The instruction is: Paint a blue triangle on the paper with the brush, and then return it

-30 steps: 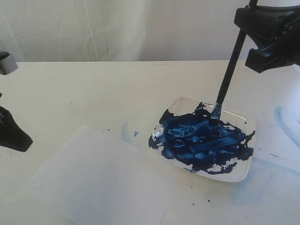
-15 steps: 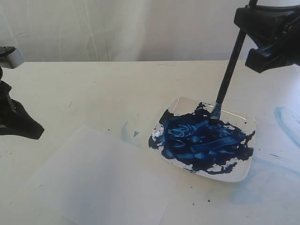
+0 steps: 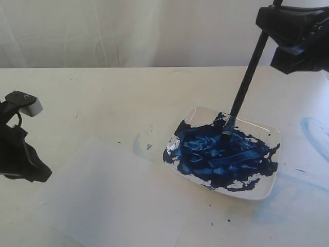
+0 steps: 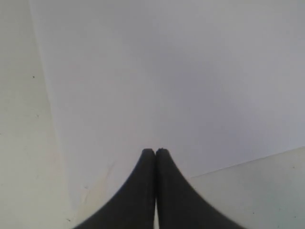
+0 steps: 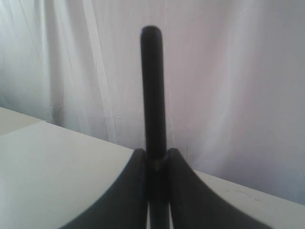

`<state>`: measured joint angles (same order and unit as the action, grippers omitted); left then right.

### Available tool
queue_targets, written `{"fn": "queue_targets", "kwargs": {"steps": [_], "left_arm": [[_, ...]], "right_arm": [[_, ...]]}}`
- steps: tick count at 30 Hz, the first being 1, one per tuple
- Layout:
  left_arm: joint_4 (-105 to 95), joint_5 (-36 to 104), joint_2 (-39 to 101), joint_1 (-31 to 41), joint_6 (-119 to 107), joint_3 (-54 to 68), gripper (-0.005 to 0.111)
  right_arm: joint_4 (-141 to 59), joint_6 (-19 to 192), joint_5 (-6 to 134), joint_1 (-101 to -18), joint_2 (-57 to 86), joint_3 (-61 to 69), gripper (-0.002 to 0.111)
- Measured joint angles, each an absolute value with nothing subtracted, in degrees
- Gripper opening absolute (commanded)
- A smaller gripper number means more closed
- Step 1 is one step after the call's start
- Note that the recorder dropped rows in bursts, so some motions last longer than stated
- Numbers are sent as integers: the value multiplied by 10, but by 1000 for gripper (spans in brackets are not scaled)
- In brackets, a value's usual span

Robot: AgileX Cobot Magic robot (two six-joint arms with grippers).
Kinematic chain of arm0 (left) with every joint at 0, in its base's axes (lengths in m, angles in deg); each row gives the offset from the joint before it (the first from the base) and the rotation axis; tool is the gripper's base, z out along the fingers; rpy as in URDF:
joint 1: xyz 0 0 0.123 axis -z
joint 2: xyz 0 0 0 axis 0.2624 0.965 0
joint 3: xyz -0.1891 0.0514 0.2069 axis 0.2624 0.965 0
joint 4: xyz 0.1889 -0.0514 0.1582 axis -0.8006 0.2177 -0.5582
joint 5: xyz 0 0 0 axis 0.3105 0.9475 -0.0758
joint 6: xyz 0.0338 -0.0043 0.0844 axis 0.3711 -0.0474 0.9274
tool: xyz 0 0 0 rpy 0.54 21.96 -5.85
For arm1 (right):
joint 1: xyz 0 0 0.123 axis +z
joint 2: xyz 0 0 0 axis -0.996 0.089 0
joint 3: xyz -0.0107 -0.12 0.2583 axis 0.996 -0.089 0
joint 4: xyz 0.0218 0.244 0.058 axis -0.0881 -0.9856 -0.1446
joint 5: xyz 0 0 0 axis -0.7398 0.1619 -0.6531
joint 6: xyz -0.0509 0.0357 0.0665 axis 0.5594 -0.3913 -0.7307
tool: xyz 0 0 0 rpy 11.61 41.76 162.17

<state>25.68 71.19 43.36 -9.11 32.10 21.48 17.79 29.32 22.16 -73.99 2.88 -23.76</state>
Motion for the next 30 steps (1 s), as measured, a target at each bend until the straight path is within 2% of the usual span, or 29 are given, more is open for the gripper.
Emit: {"fn": "queue_targets", "kwargs": {"steps": [15, 30], "left_arm": [[207, 710, 514, -91, 322, 215, 0], [183, 677, 543, -91, 322, 229, 0]], "right_arm": [[178, 293, 214, -740, 45, -238, 0], [183, 293, 45, -740, 94, -238, 0]]}}
